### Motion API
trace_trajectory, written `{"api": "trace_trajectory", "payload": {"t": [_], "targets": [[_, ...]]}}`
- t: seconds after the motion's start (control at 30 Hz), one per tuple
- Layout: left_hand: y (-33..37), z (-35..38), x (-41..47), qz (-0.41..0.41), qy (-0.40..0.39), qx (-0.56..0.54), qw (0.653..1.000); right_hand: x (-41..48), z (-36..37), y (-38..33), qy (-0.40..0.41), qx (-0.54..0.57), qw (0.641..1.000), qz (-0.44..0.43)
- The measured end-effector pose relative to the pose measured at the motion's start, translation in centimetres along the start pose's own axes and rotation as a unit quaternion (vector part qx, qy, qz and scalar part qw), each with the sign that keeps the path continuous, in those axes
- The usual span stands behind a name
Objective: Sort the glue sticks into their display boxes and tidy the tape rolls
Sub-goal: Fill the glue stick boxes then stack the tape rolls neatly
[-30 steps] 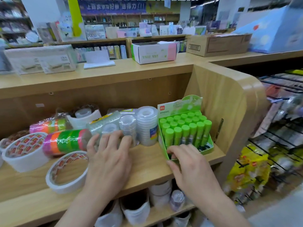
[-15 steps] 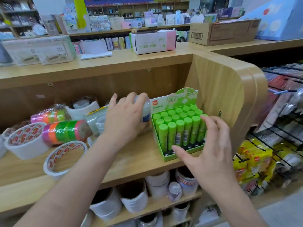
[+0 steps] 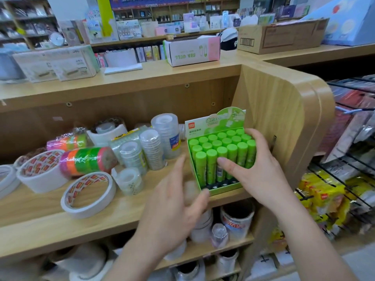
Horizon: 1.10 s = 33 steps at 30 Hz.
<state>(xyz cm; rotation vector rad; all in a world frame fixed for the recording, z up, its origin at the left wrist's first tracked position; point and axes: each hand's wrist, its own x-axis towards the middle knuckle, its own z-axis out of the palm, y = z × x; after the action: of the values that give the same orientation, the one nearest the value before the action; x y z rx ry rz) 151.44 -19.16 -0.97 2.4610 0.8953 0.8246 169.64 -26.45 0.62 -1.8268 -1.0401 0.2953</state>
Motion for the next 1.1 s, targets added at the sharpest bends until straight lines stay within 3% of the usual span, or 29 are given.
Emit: {"api": "trace_trajectory", "payload": {"t": [0.07, 0.2, 0.37, 0.5, 0.67, 0.9, 1.1], "targets": [[0.1, 1.1, -0.2, -0.016, -0.032, -0.012, 0.999, -0.2, 0.0, -0.1, 0.0, 0.003, 1.0, -0.009], [-0.4, 0.7, -0.4, -0.061, 0.003, -0.026, 0.998, -1.4, -0.1, 0.3, -0.017, 0.035, 0.999, 0.003], [-1.3, -0.3, -1.4, -0.067, 0.0, -0.065, 0.996, -1.2, -0.6, 0.2, -0.16, 0.022, 0.987, -0.016], [-1.2, -1.0, -1.9, -0.069, 0.015, -0.119, 0.99, -1.6, -0.9, -0.4, -0.155, 0.069, 0.985, -0.042], [-0.7, -4.5, -3.0, -0.052, 0.097, -0.158, 0.981, -1.9, -0.6, -3.4, -0.137, 0.144, 0.978, -0.067], [-4.2, -12.8, -6.4, -0.101, 0.214, -0.176, 0.956, -2.3, 7.3, -10.5, -0.175, 0.173, 0.966, -0.081], [-10.3, -19.2, -11.0, -0.148, 0.232, -0.133, 0.952, -4.2, 16.4, -16.0, -0.235, 0.159, 0.954, -0.094]]}}
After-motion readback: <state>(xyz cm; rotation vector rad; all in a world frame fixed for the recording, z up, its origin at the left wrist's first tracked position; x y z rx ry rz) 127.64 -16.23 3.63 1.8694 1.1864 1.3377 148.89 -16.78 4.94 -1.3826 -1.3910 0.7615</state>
